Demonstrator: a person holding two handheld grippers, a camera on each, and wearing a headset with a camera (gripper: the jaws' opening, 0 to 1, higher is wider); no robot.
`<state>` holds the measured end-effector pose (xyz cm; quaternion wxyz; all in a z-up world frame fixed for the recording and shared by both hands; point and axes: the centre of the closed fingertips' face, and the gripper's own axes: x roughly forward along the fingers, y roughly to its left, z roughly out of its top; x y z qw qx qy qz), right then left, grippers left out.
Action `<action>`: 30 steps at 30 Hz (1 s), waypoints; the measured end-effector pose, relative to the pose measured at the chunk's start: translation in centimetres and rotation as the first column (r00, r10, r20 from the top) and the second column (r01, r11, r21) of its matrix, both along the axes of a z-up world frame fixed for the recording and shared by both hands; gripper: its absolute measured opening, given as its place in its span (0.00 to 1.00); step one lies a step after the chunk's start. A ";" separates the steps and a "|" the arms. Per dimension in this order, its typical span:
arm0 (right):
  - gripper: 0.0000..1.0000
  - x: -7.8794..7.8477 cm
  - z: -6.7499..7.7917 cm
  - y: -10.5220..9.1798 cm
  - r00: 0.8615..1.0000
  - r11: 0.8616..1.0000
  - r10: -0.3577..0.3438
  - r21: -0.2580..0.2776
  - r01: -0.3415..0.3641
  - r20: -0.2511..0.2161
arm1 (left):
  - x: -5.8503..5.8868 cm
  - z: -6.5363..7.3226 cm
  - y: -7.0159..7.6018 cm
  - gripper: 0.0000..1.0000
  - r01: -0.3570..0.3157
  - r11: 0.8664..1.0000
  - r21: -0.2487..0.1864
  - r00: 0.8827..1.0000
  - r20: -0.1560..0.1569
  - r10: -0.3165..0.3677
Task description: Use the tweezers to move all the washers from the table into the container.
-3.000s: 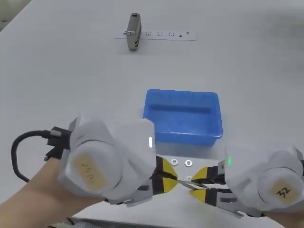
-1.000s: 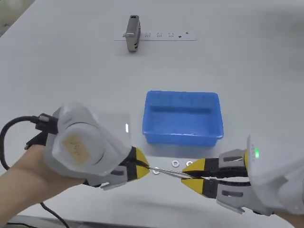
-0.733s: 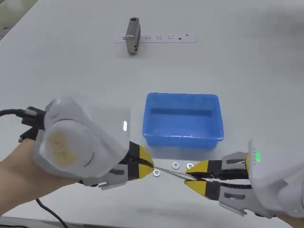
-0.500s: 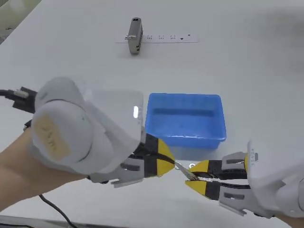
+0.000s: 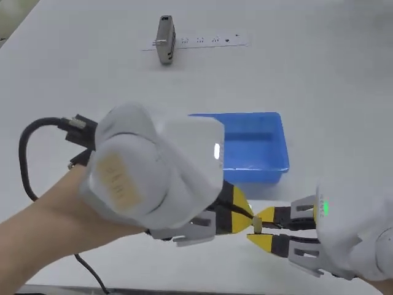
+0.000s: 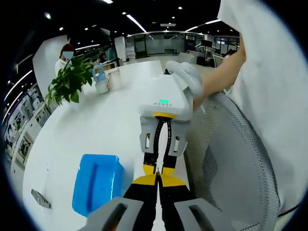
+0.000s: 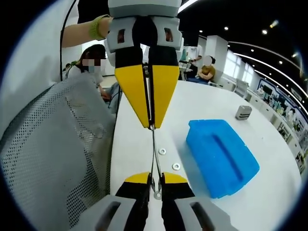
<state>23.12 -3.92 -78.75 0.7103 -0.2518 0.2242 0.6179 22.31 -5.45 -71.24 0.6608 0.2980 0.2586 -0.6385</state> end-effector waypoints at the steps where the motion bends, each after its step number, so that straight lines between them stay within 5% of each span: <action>1: 0.05 0.0 -0.1 -0.1 1.000 1.000 -0.005 0.003 0.005 -0.006 | 0.0 -0.1 -0.1 0.00 0.005 1.000 0.003 1.000 -0.003 -0.005; 30: 0.05 0.5 -0.4 -0.5 0.996 0.998 -0.062 0.027 0.063 -0.063 | 0.5 0.2 -1.0 0.00 0.040 0.999 0.009 0.999 -0.012 -0.040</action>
